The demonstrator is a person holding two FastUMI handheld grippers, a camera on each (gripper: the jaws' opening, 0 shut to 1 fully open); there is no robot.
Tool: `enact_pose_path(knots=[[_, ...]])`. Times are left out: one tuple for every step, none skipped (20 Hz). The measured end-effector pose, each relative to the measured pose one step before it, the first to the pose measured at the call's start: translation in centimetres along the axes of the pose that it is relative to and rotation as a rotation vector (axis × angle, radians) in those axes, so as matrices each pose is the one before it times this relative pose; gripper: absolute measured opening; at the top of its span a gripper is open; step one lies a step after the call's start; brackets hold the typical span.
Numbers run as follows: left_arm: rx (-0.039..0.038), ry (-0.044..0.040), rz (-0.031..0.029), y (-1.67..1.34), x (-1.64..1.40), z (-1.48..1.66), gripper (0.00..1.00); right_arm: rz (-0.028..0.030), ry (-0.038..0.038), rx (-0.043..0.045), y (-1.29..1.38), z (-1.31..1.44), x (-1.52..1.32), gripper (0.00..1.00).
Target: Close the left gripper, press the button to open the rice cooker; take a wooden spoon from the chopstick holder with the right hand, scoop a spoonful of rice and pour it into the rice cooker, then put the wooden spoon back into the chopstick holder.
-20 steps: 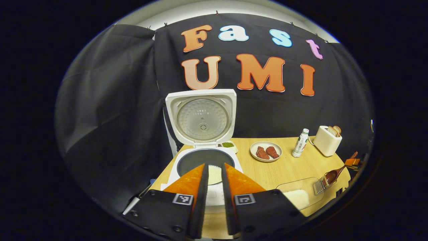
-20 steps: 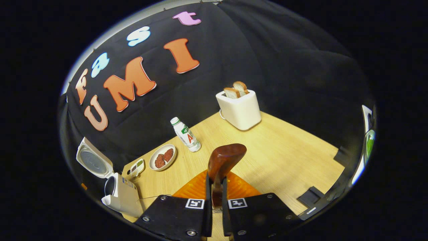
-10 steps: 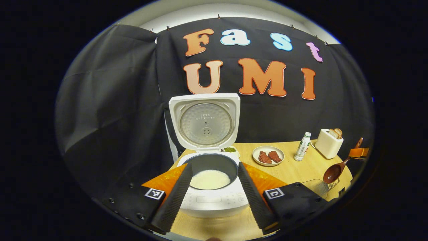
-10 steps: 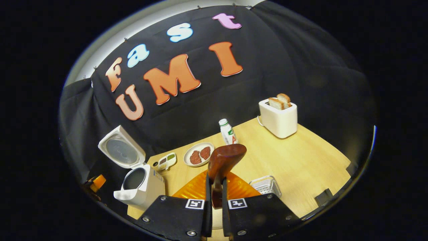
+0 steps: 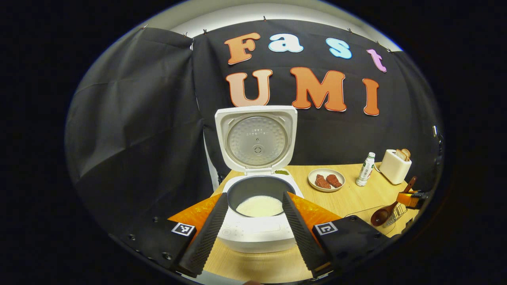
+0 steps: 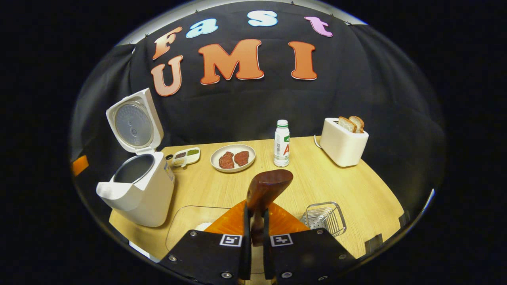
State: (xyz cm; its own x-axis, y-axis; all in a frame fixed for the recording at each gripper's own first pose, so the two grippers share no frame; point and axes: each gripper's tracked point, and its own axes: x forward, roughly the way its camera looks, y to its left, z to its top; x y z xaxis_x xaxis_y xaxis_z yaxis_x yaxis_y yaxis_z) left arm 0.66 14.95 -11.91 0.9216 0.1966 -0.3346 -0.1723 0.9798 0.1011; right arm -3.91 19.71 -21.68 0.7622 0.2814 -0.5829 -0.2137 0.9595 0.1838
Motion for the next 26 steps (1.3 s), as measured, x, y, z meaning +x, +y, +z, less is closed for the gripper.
enact_pose_path(knots=[[-0.00376, 0.00565, 0.00503, 0.143, 0.012, -0.233, 0.92, -0.02670, -0.01006, -0.02145, -0.075, -0.465, 0.496, 0.12], [-0.00172, 0.00331, 0.00389, 0.135, -0.072, -0.092, 0.92, -0.01354, -0.00344, -0.03091, 0.328, -0.677, 0.184, 0.11], [-0.00028, 0.00008, 0.00630, 0.139, -0.026, -0.194, 0.92, -0.00726, -0.00677, -0.04005, 0.412, -0.550, 0.168, 0.12], [0.00145, 0.00207, 0.00245, 0.133, -0.052, -0.154, 0.93, -0.00284, -0.00617, -0.04278, 0.521, -0.654, -0.114, 0.12], [0.00229, 0.00710, 0.00455, 0.208, -0.004, -0.358, 0.94, 0.00262, -0.01664, -0.04194, 0.475, -0.327, -0.102, 0.12], [0.00219, 0.01381, 0.00419, 0.107, 0.068, -0.358, 0.93, 0.00464, -0.01688, -0.02979, 0.625, -0.283, -0.293, 0.12], [0.00040, 0.01500, 0.00724, 0.318, 0.079, -0.462, 0.93, 0.00395, 0.00266, 0.01640, 0.613, -0.543, -0.119, 0.12], [-0.00087, 0.00902, 0.00520, 0.234, 0.051, -0.299, 0.94, 0.00480, 0.02049, 0.02666, 0.634, -1.020, -0.093, 0.12], [0.00080, 0.00523, 0.00578, 0.190, 0.079, -0.194, 0.92, -0.00032, -0.00789, 0.00328, 0.299, -0.158, -0.137, 0.12], [0.00190, 0.00645, 0.00695, 0.348, 0.085, -0.175, 0.93, 0.00184, 0.00171, -0.00385, 0.079, 0.062, 0.227, 0.12], [0.00094, 0.00942, 0.00405, 0.278, 0.015, -0.327, 0.92, -0.00095, -0.00337, 0.00092, 0.283, 0.298, -0.095, 0.12], [0.00002, 0.01190, 0.00166, 0.236, 0.162, -0.221, 0.93, 0.00160, 0.01061, 0.00920, 0.319, -0.292, -0.158, 0.12], [-0.00002, 0.01012, 0.00036, 0.229, 0.190, -0.234, 0.94, 0.00125, 0.00059, 0.00611, 0.375, -0.030, -0.167, 0.12], [0.00108, 0.00787, 0.00060, 0.164, 0.180, -0.135, 0.93, 0.00823, 0.00957, 0.00797, 0.420, -0.206, -0.097, 0.12], [0.00299, 0.00383, -0.00009, 0.150, 0.166, -0.124, 0.93, 0.02054, 0.01388, 0.02559, 0.750, -0.234, -0.164, 0.12], [0.00529, 0.00214, -0.00258, -0.009, 0.193, 0.048, 0.93, 0.03327, 0.02147, 0.02820, 1.046, -0.681, 0.038, 0.12], [0.00409, 0.00074, -0.00493, -0.024, -0.064, -0.211, 0.93, 0.01339, -0.00042, 0.00210, 0.569, 0.602, -0.172, 0.12], [0.00231, 0.00038, -0.00741, -0.035, 0.017, -0.056, 0.94, 0.00834, 0.00813, -0.00474, 0.453, -0.455, -0.111, 0.12], [0.00266, 0.00067, -0.00734, -0.094, 0.009, -0.027, 0.93, 0.00110, 0.00536, 0.00742, 0.253, -0.017, -0.083, 0.12], [0.00352, -0.00096, -0.00683, -0.023, 0.061, 0.051, 0.93, 0.00076, 0.01479, 0.01741, 0.109, -0.069, 0.022, 0.12], [0.00446, -0.00266, -0.00792, -0.083, 0.087, 0.015, 0.95, 0.00121, 0.01818, 0.03111, 0.013, -0.050, -0.011, 0.12], [0.00552, -0.00106, -0.00783, -0.066, 0.113, 0.055, 0.95, 0.00155, 0.01780, 0.03898, -0.022, 0.037, 0.090, 0.12], [0.00626, 0.00038, -0.00611, 0.009, 0.204, -0.001, 0.93, 0.00494, 0.01484, 0.04086, -0.022, 0.244, 0.001, 0.12], [0.00588, 0.00350, -0.00344, 0.090, 0.165, 0.057, 0.93, 0.00529, 0.01681, 0.03944, 0.041, 0.118, 0.098, 0.12], [0.00349, 0.00202, -0.00296, 0.130, 0.343, -0.052, 0.94, 0.00334, 0.00697, 0.03735, -0.040, 0.189, 0.119, 0.12], [0.00117, 0.00098, -0.00165, 0.025, 0.391, 0.037, 0.94, 0.00039, 0.00459, 0.01473, -0.078, 0.212, 0.092, 0.12]])
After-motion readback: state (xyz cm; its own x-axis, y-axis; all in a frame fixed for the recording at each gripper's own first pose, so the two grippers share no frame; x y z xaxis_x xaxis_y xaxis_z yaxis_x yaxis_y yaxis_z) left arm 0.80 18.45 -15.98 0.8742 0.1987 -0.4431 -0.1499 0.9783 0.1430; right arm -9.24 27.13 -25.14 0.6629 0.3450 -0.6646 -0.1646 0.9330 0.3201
